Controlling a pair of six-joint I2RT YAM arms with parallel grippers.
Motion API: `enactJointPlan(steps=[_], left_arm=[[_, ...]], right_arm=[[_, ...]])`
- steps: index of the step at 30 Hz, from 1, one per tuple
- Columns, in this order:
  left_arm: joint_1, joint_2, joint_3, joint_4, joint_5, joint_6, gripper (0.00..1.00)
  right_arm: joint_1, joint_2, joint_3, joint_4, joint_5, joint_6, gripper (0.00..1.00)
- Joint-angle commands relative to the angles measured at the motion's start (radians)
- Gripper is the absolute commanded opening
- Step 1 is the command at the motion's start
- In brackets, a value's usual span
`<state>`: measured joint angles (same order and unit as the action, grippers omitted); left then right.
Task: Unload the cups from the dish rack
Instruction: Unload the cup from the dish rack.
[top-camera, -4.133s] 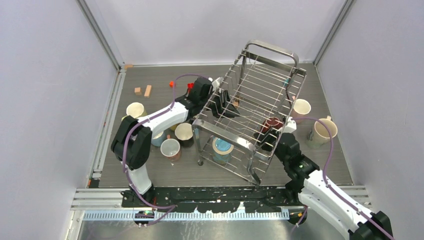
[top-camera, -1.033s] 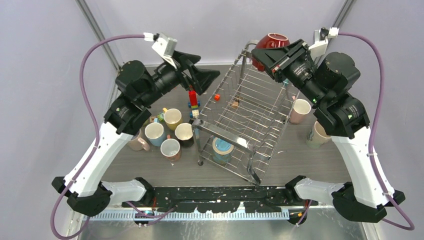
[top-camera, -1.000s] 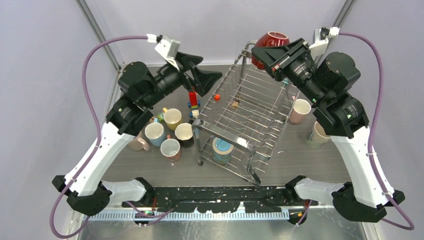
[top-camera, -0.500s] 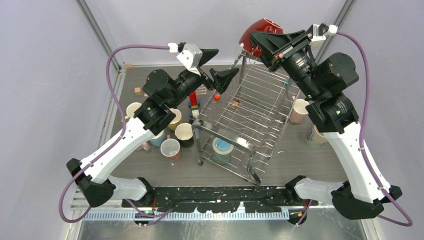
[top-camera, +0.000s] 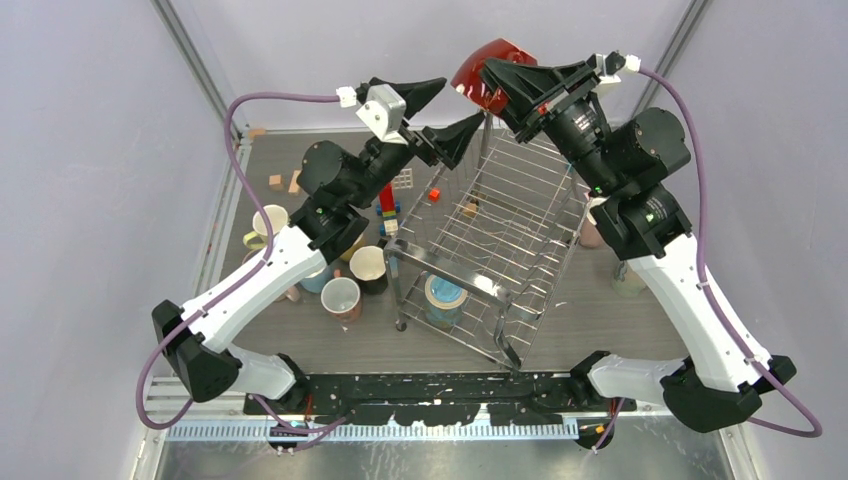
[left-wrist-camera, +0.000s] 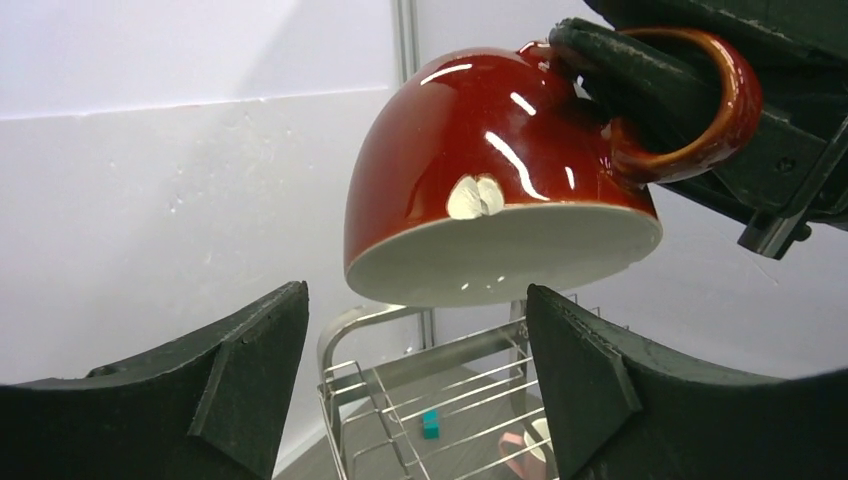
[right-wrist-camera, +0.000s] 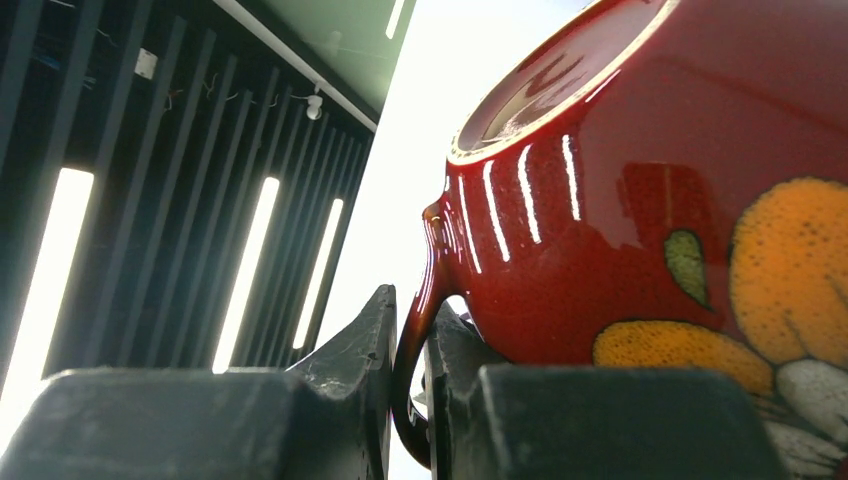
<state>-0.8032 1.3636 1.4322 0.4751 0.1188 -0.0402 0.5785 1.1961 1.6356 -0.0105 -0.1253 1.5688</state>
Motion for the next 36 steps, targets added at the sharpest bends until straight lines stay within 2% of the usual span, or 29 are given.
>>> enactJointPlan(steps=[1,5,10,15,22,36], left_arm=[[-0.004,-0.001,0.037,0.138,-0.006,0.049,0.79],[-0.002,-0.001,0.019,0.189,0.058,0.082,0.71],[-0.002,0.007,0.015,0.228,0.119,0.080,0.67],[0.005,0.011,0.005,0.247,0.199,0.074,0.51],[0.005,0.010,-0.003,0.238,0.200,0.086,0.51],[0.016,0.051,-0.004,0.276,0.099,0.045,0.53]], right_arm=[[0.011,-0.052,0.011,0.201,-0.007,0.047,0.01],[0.012,-0.067,-0.010,0.203,-0.023,0.069,0.01],[0.012,-0.088,-0.048,0.228,-0.046,0.100,0.01],[0.013,-0.108,-0.064,0.233,-0.060,0.108,0.01],[0.016,-0.102,-0.062,0.264,-0.085,0.150,0.01],[0.024,-0.120,-0.072,0.271,-0.085,0.147,0.01]])
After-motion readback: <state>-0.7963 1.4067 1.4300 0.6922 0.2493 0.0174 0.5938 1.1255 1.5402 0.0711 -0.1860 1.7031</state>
